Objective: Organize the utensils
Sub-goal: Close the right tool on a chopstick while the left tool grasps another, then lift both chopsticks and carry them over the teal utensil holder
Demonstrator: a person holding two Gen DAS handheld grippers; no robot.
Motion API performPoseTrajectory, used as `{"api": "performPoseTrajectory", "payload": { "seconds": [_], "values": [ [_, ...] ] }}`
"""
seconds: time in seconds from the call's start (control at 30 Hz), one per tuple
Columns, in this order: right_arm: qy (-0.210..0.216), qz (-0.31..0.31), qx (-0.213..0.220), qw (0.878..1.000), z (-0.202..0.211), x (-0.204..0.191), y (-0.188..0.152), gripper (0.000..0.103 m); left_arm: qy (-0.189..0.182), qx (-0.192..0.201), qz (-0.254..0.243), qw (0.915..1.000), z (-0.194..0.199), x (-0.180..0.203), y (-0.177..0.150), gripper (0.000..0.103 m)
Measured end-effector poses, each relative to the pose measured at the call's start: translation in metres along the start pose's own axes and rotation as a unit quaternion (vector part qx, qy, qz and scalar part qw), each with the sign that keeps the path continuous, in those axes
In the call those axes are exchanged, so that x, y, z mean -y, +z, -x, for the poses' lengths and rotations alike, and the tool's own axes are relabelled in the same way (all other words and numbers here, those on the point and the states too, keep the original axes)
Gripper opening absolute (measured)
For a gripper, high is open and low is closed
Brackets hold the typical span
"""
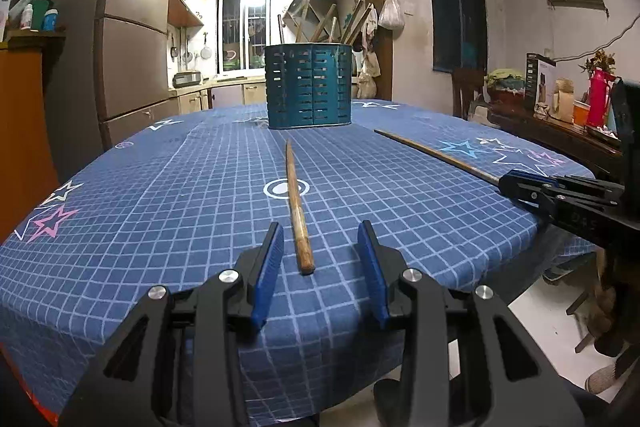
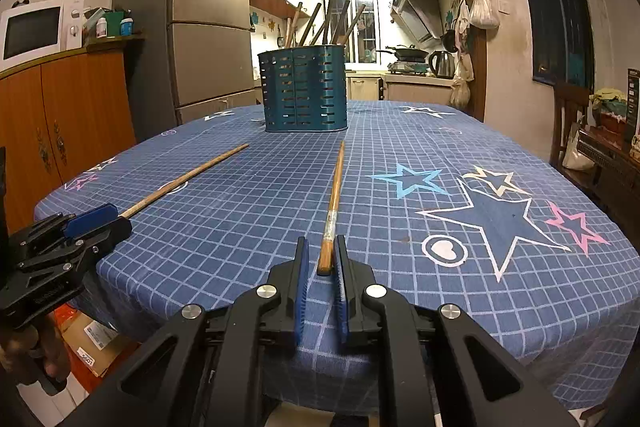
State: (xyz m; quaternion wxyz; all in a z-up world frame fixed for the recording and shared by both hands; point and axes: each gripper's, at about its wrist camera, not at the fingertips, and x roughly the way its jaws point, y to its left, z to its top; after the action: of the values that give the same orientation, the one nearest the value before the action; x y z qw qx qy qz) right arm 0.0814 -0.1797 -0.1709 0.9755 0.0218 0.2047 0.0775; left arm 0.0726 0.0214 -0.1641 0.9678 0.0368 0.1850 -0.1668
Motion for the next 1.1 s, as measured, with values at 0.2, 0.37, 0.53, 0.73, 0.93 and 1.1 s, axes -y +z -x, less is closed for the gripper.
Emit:
{"api": "performPoseTrajectory", "payload": {
  "seconds": [0.2,0.37,0.53,0.73,0.93,1.1],
  "values": [
    [-0.003,0.002,0.000,1.000,0.000,0.000,-0.001,0.013,0.011,0.002,0.014,0.9998,0.002,-0.001,0.000,0.023],
    [-0.007,-0.002,0.004,1.000,0.002,0.001,-0.003,0.009,0.029,-0.001,0.026,0.9993,0.001,-0.009,0.002,0.005],
    [-0.009,-0.006,0.011,1.000,0.004,0.002,-0.005,0.008,0.032,0.001,0.023,0.9992,0.003,-0.009,0.003,0.005],
    [-0.009,0.002,0.029,1.000,0.015,-0.001,0.002,0.008,0.033,0.011,0.020,0.9992,0.014,-0.011,0.016,0.005],
    [-0.007,0.018,0.065,0.998,0.041,-0.005,0.027,0.008,0.026,0.041,0.002,0.9988,0.036,-0.007,0.046,0.005],
    [0.001,0.040,0.101,0.994,0.058,-0.007,0.064,0.008,0.021,0.081,-0.021,0.9963,0.048,-0.006,0.085,0.005]
  ]
}}
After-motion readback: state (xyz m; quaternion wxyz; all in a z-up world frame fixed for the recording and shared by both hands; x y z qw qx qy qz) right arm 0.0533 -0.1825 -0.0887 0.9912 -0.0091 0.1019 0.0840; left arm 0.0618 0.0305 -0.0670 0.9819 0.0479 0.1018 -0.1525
